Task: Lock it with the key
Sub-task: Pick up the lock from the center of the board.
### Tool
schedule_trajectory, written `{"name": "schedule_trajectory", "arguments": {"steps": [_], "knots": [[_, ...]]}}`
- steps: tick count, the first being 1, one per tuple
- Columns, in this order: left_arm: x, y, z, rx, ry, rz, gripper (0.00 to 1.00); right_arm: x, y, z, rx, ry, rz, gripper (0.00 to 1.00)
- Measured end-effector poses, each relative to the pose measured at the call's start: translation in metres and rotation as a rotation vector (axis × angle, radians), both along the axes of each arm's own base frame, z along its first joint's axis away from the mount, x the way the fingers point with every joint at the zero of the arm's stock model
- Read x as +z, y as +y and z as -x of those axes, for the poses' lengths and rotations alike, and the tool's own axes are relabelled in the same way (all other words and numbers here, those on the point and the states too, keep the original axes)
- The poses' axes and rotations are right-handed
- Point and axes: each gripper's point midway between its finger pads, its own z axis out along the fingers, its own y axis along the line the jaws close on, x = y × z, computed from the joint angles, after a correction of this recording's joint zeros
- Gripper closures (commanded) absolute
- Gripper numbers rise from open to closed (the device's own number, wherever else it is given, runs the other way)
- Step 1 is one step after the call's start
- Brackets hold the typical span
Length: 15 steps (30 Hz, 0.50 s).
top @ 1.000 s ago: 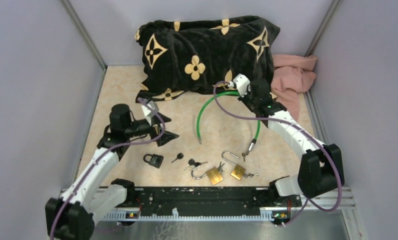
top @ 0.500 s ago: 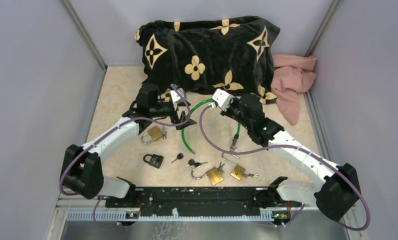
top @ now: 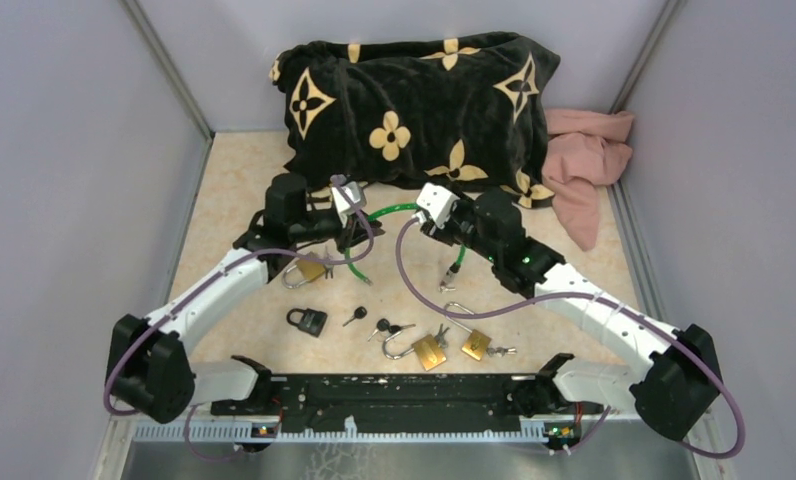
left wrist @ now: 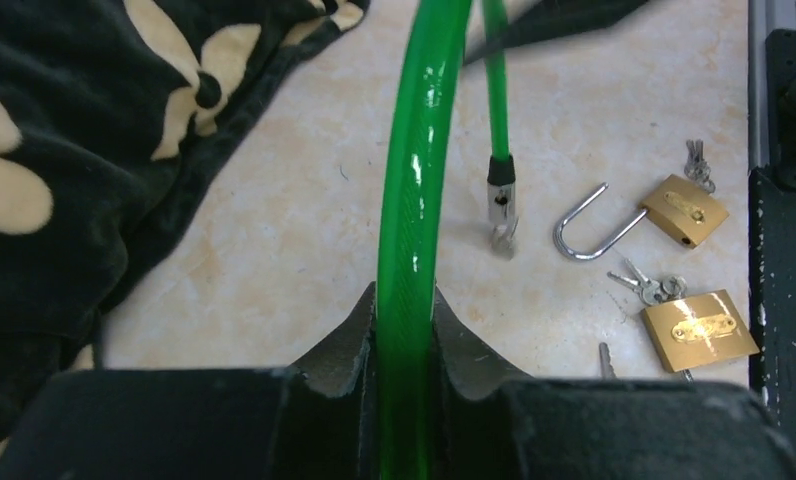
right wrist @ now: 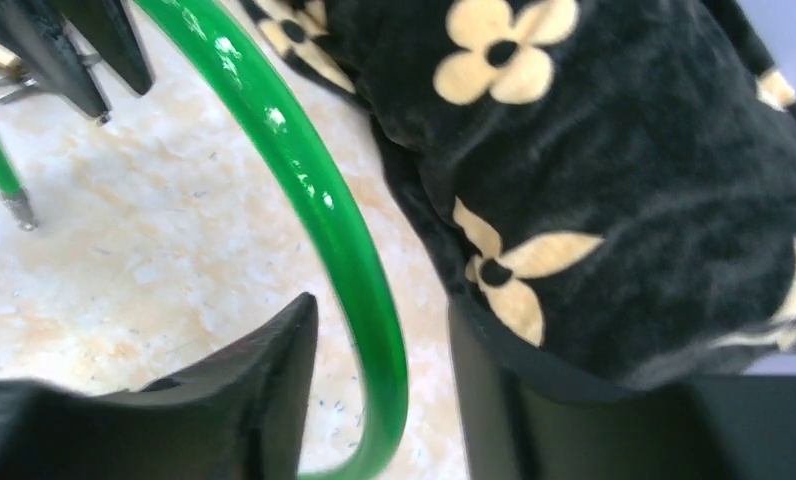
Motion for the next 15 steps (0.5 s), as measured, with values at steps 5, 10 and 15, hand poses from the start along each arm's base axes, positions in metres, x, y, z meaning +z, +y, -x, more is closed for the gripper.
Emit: {"name": "schedule_trajectory", "arguments": {"steps": [5, 10, 15], "knots": [[0.045, 0.007, 0.010, 0.008, -0.082, 0.090, 1.00, -0.007, 0.007, 0.008, 0.088, 0.147, -0.140, 0.02], [0.077, 0.027, 0.024, 0.001, -0.070, 0.173, 1.00, -0.008, -0.038, 0.004, 0.080, 0.286, -0.397, 0.02], [0.098, 0.037, 0.053, -0.041, 0.001, 0.261, 1.00, -0.017, -0.025, 0.049, 0.311, 0.475, -0.589, 0.09]]}}
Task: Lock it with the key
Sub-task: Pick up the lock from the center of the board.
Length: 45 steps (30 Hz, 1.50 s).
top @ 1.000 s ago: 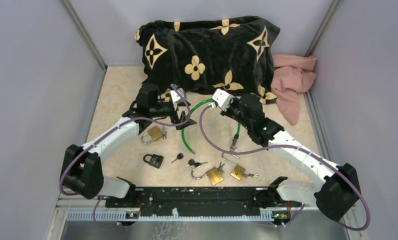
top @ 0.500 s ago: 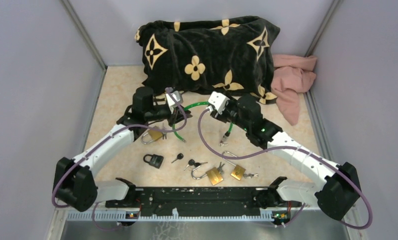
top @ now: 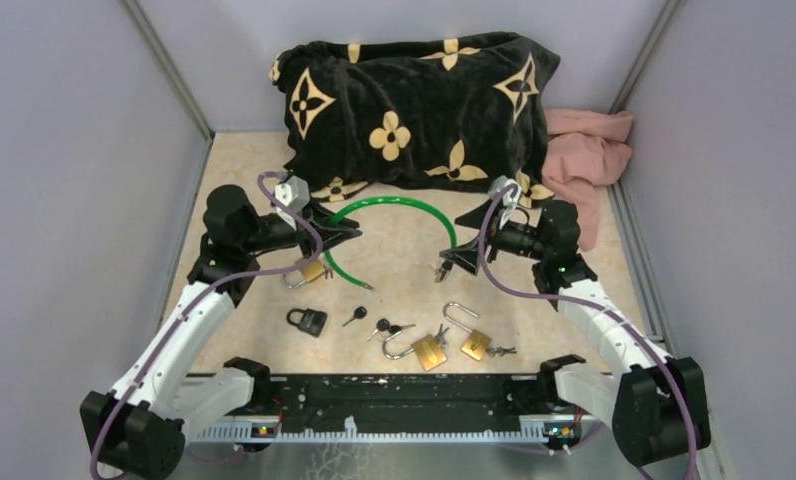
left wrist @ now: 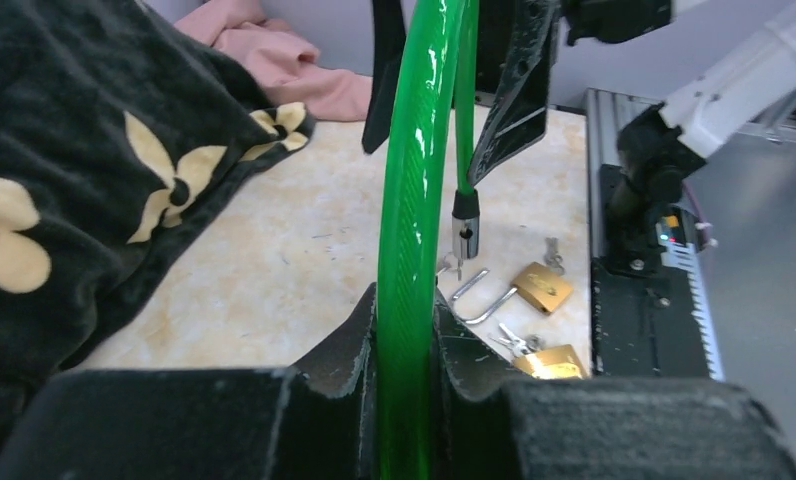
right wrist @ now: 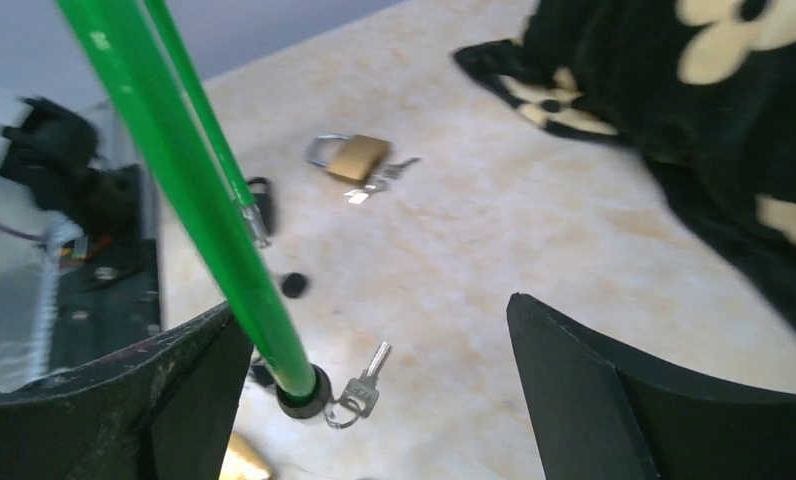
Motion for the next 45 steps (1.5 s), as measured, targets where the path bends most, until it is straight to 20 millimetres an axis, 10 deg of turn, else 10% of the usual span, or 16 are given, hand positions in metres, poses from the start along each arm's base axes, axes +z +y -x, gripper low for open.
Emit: {"name": "schedule_trajectory", "arguments": {"steps": [11, 16, 23, 37, 45], "knots": [[0.015, 0.008, 0.043, -0.083, 0.018, 0.055, 1.00, -0.012, 0.041, 0.051, 0.221, 0.141, -0.068, 0.44], [0.015, 0.008, 0.044, -0.084, 0.043, 0.060, 1.00, -0.009, 0.042, 0.046, 0.186, 0.150, -0.085, 1.00], [0.009, 0.010, 0.043, -0.061, 0.080, 0.085, 0.97, 0.006, 0.046, 0.040, 0.124, 0.160, -0.150, 1.00], [-0.039, 0.011, 0.048, -0.059, 0.135, 0.081, 0.41, 0.070, 0.044, 0.031, 0.043, 0.140, -0.383, 1.00], [-0.073, 0.013, 0.051, -0.059, 0.180, 0.048, 0.43, 0.104, 0.047, 0.029, 0.072, 0.112, -0.452, 1.00]]}}
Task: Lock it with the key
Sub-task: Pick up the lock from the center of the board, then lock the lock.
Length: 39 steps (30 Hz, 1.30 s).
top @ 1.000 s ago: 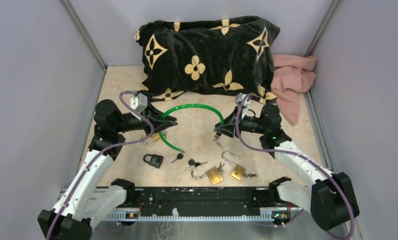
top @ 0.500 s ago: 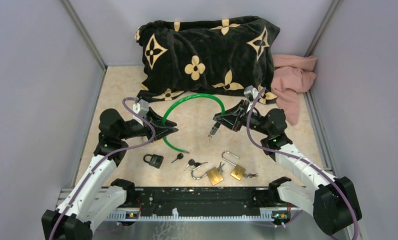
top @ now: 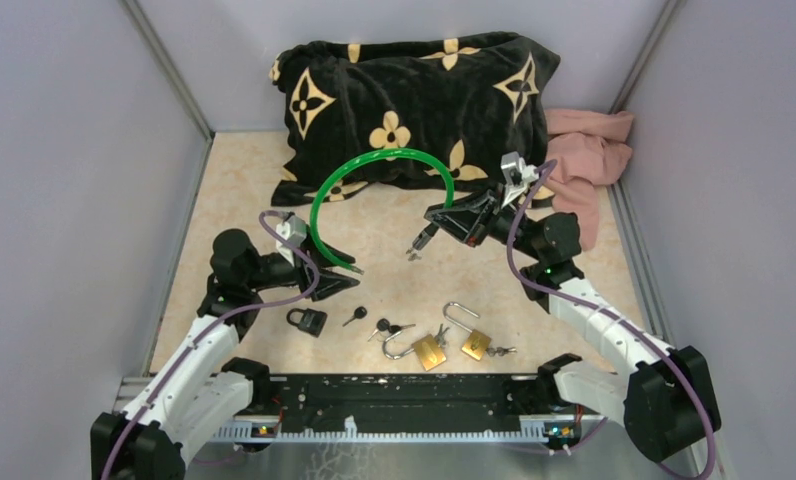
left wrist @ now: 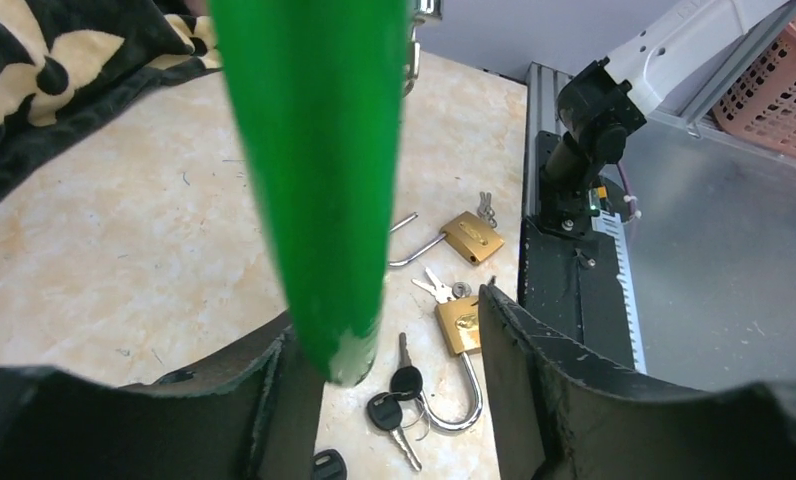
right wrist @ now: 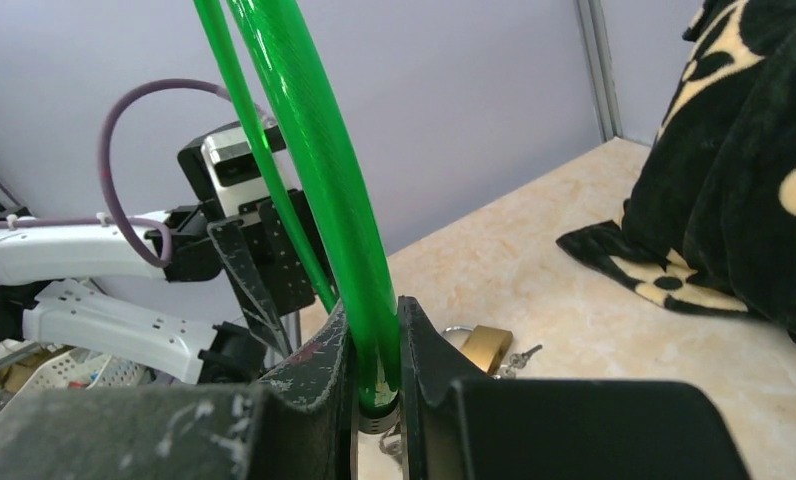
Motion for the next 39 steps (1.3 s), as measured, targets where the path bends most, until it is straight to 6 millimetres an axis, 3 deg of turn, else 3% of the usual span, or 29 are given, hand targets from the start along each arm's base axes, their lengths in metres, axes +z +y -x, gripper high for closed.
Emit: {"name": "schedule_trajectory", "arguments": {"steps": [2, 5, 6, 12, 19, 22, 30, 39], "knots": [[-0.001, 0.000, 0.000, 0.001, -0.001, 0.000, 0.58, 0.007, 0.002, 0.001, 0.008, -0.012, -0.012, 1.00], [0.000, 0.000, 0.000, -0.002, -0.013, 0.004, 0.95, 0.012, 0.006, 0.004, 0.024, -0.019, -0.019, 1.00], [0.001, 0.000, 0.001, -0.006, -0.020, 0.004, 1.00, 0.012, 0.007, 0.005, 0.031, -0.019, -0.018, 1.00], [0.017, -0.002, 0.003, -0.009, -0.011, 0.047, 1.00, 0.007, 0.019, 0.010, 0.052, -0.007, -0.008, 1.00], [0.115, -0.002, 0.015, -0.032, -0.125, 0.236, 1.00, 0.000, 0.051, 0.024, 0.087, 0.006, -0.017, 1.00], [0.136, 0.000, 0.024, -0.044, -0.147, 0.289, 1.00, 0.003, 0.061, 0.023, 0.071, 0.004, -0.050, 1.00], [0.141, 0.000, 0.023, -0.026, -0.090, 0.325, 1.00, 0.019, 0.089, 0.029, 0.050, -0.024, -0.112, 1.00], [0.132, -0.001, 0.017, -0.006, -0.069, 0.302, 1.00, 0.039, 0.094, 0.031, 0.028, -0.078, -0.144, 1.00]]}}
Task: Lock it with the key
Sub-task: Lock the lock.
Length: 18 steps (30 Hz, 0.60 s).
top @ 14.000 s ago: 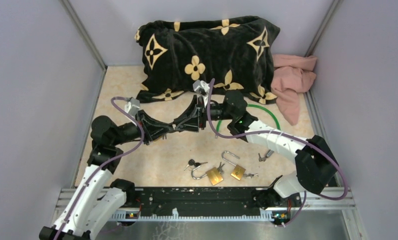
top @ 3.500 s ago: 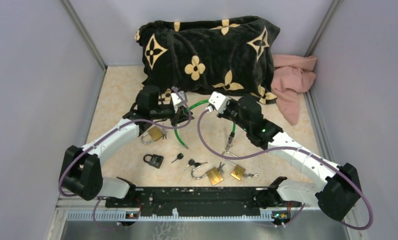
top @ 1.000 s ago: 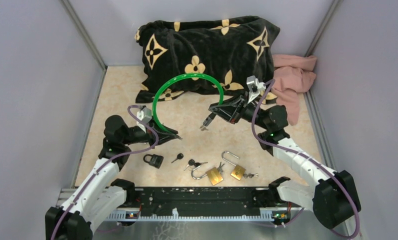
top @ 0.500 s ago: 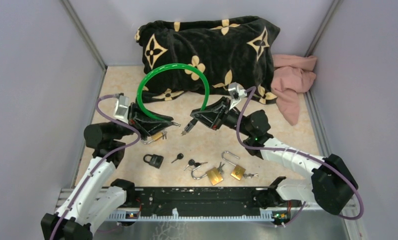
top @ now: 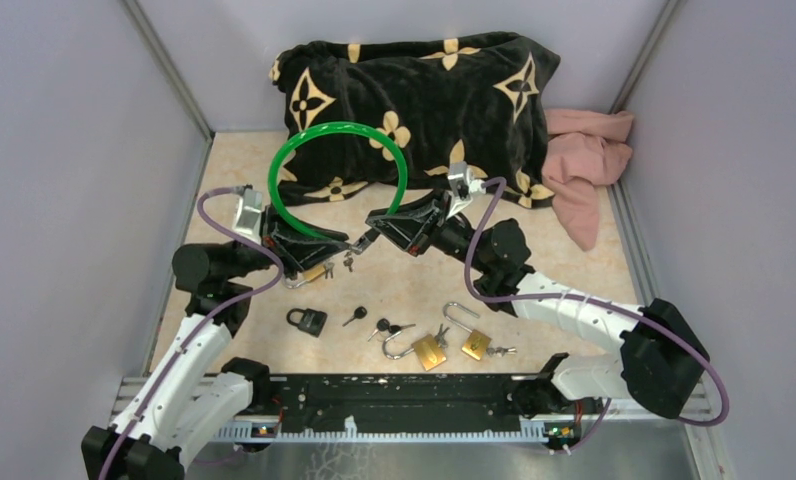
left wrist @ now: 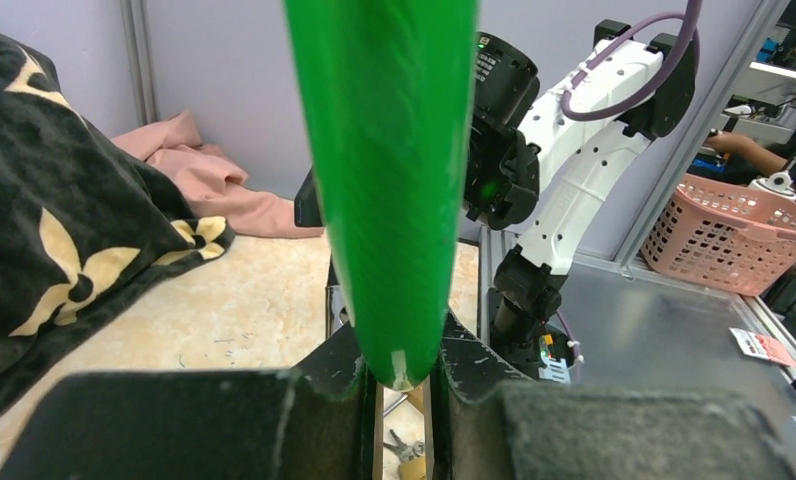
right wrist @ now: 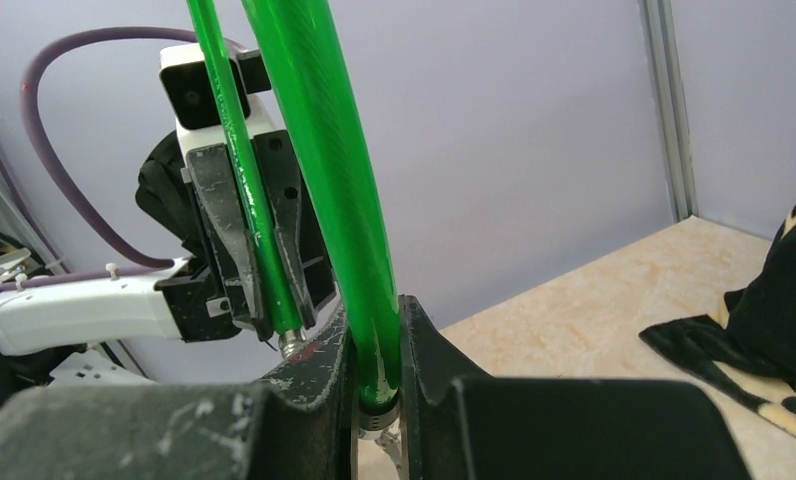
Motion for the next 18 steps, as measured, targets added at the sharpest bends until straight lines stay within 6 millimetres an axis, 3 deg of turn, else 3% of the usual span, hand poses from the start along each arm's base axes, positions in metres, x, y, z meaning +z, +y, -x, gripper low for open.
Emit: {"name": "schedule_trajectory", "arguments": {"steps": [18], "knots": [[-0.003, 0.000, -0.013, 0.058, -0.093, -0.056, 1.00, -0.005, 0.005, 0.002, -0.005, -0.021, 0.034, 1.00]]}}
